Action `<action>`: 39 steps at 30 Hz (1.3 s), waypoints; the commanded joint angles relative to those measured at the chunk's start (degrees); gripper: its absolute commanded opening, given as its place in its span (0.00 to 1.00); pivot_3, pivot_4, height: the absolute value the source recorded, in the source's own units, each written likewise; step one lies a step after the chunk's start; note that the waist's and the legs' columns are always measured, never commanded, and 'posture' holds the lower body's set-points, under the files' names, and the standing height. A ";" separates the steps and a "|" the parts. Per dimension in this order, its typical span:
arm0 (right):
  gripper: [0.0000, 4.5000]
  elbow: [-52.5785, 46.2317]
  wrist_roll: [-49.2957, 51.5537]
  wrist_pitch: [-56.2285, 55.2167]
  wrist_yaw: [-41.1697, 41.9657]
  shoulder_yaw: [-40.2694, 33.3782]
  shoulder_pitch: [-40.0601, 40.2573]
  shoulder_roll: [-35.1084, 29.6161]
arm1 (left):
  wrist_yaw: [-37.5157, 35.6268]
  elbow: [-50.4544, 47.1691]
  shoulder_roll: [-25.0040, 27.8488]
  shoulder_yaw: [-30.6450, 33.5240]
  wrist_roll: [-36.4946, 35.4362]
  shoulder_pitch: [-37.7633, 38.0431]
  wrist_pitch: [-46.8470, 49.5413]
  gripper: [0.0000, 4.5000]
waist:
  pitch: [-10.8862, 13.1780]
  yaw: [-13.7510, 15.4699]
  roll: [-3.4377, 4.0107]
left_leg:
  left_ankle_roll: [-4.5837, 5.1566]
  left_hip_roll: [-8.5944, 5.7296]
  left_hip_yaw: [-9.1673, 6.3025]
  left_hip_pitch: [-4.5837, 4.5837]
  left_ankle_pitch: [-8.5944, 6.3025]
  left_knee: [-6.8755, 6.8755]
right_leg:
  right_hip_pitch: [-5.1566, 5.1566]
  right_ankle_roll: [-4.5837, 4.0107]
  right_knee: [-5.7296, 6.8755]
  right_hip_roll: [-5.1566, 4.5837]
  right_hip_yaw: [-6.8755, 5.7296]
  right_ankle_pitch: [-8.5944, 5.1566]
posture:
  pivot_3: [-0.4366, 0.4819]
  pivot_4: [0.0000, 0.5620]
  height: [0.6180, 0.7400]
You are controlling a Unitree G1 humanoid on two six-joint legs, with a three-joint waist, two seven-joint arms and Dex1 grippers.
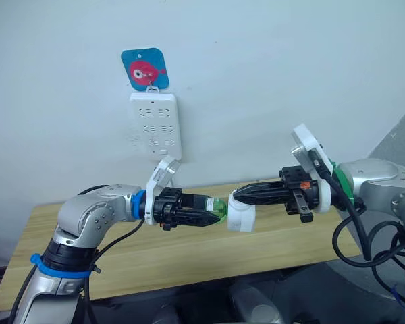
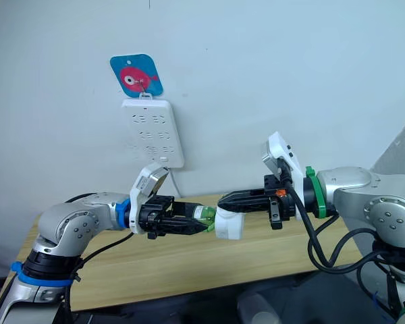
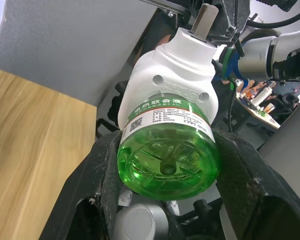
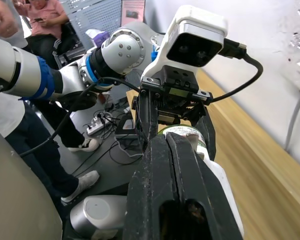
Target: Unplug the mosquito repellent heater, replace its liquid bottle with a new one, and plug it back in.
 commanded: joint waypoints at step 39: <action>1.00 -17.59 10.15 -17.19 -41.48 -16.41 44.35 18.97 | 42.21 10.69 -21.99 19.44 -34.89 -1.16 18.55 0.52 | -0.50 -1.04 0.20 | 0.01 0.00 0.05 -0.13 -0.01 0.12 | -0.08 0.03 0.05 0.02 0.11 -0.01 | 0.06 0.10 0.95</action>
